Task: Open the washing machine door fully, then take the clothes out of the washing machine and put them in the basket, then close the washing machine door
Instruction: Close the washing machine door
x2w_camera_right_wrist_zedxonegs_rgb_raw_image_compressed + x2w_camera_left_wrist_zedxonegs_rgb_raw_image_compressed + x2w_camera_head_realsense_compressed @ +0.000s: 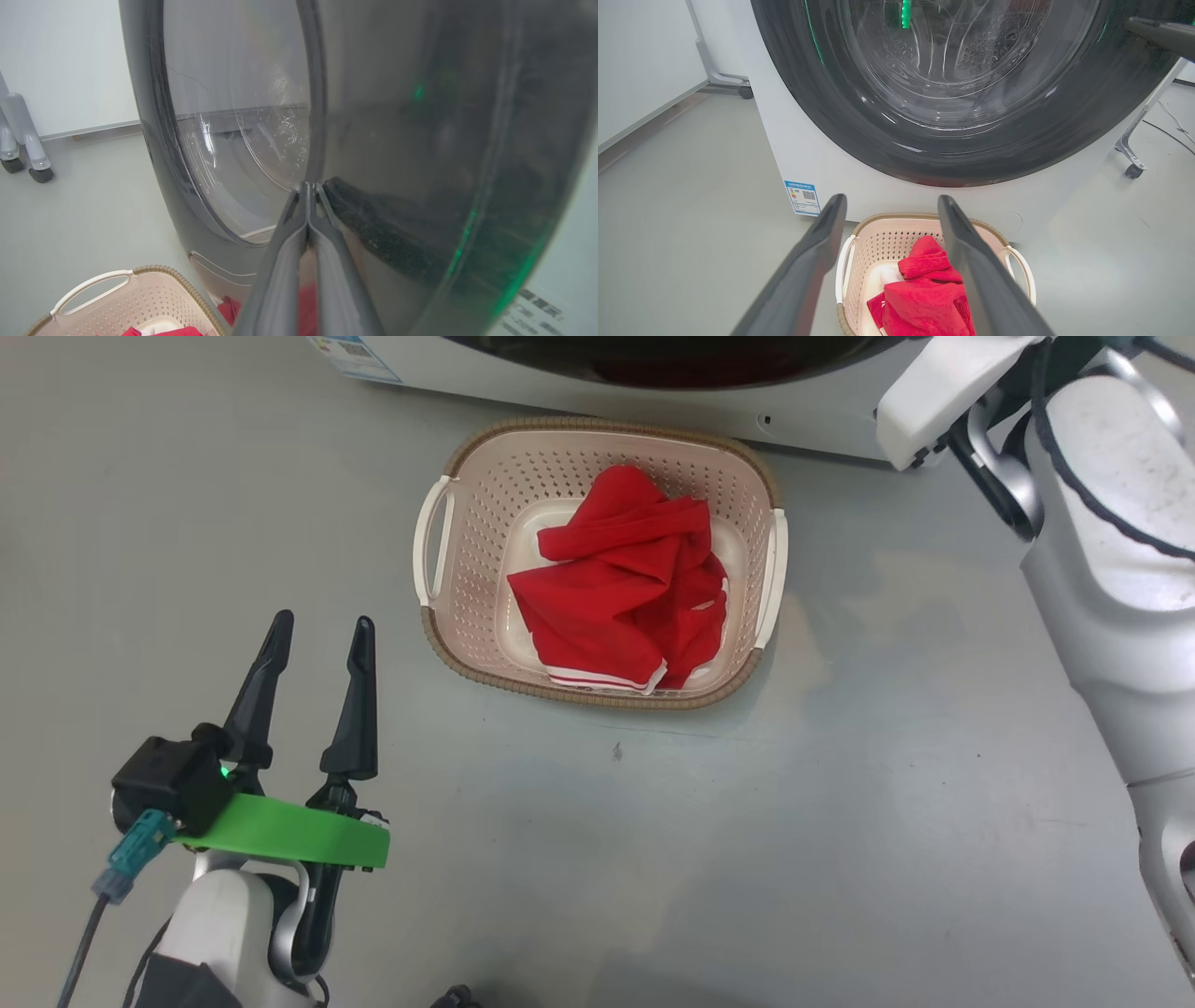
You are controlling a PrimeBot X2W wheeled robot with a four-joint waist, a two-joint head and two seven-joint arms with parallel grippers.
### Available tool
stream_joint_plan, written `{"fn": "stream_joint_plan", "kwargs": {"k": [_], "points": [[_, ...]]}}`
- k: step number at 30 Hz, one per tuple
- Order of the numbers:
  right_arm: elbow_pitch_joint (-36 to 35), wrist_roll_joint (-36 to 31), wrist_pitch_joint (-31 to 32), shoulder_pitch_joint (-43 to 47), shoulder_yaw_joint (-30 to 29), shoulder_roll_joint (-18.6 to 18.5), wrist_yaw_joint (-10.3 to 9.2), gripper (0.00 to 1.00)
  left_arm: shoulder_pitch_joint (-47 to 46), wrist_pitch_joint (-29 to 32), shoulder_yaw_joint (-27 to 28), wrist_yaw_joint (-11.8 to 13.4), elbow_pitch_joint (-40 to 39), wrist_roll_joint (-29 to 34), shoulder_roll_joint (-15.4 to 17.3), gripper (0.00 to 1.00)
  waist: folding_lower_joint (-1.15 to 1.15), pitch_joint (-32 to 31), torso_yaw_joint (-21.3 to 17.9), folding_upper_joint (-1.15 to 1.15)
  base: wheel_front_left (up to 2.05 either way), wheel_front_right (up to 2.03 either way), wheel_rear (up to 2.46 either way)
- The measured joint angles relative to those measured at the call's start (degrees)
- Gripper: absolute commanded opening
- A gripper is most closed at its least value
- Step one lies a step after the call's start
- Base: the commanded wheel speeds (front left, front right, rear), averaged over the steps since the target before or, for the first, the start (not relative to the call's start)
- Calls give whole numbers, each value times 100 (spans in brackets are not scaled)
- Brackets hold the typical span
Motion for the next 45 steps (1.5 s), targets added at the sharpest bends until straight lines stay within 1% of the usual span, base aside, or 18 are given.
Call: {"fn": "stream_joint_plan", "kwargs": {"k": [3, 7, 12, 15, 20, 25, 30, 31, 32, 33, 40, 42, 45], "points": [[130, -11, -47, -217, -99, -42, -18, 0, -60, 0, -85, 0, 4, -1, -2, 100, 0, 109, 59, 0, 0, 0, 0], [285, -18, -177, -373, -202, -21, -119, 0, -132, 0, -146, 0, 16, -3, -15, 100, 0, 206, 116, 0, 0, 0, 0], [513, -21, -311, -449, -278, 134, -355, 0, -168, 0, -152, 0, 38, -35, -19, 100, 0, 232, 143, 0, 0, 0, 0], [692, -9, -437, -448, -287, 221, -403, 0, -177, 0, -131, 0, 78, -35, -20, 100, 0, 178, 129, 0, 0, 0, 0], [889, 162, -587, -201, -248, 289, -402, 0, -180, 0, -31, 0, 129, -33, -14, 100, 0, 10, 87, 0, 0, 0, 0], [1049, 305, -656, 395, -185, 424, -302, 0, -178, 0, 92, 0, 154, 22, 80, 100, 0, -215, -8, 0, 0, 0, 0], [1089, 642, -698, 875, -369, 547, -300, 0, -151, 0, 203, 0, 200, 98, 154, 100, 0, -471, -146, 0, 0, 0, 0], [1111, 716, -701, 1072, -415, 555, -287, 15, -124, 0, 229, 0, 199, 124, 222, 100, 0, -571, -216, 0, 0, 0, 0], [1120, 738, -701, 1167, -424, 563, -287, 38, -94, 0, 237, 0, 200, 147, 249, 100, 0, -619, -253, 0, 0, 0, 0], [1120, 786, -701, 1263, -442, 580, -287, 100, -49, 0, 260, 0, 201, 170, 264, 100, 0, -667, -294, 0, 0, 0, 0], [1093, 967, -737, 1746, -600, 668, -294, 100, 198, 0, 333, 0, 229, 212, 291, 100, 0, -950, -544, 0, 0, 0, 0], [959, 1028, -745, 1934, -737, 690, -358, 100, 242, 0, 385, 0, 231, 213, 314, 100, 0, -1044, -631, 0, 0, 0, 0], [725, 1098, -745, 2148, -890, 699, -372, 100, 328, 0, 458, 0, 237, 252, 358, 100, 0, -1174, -771, 0, 0, 0, 0]]}}
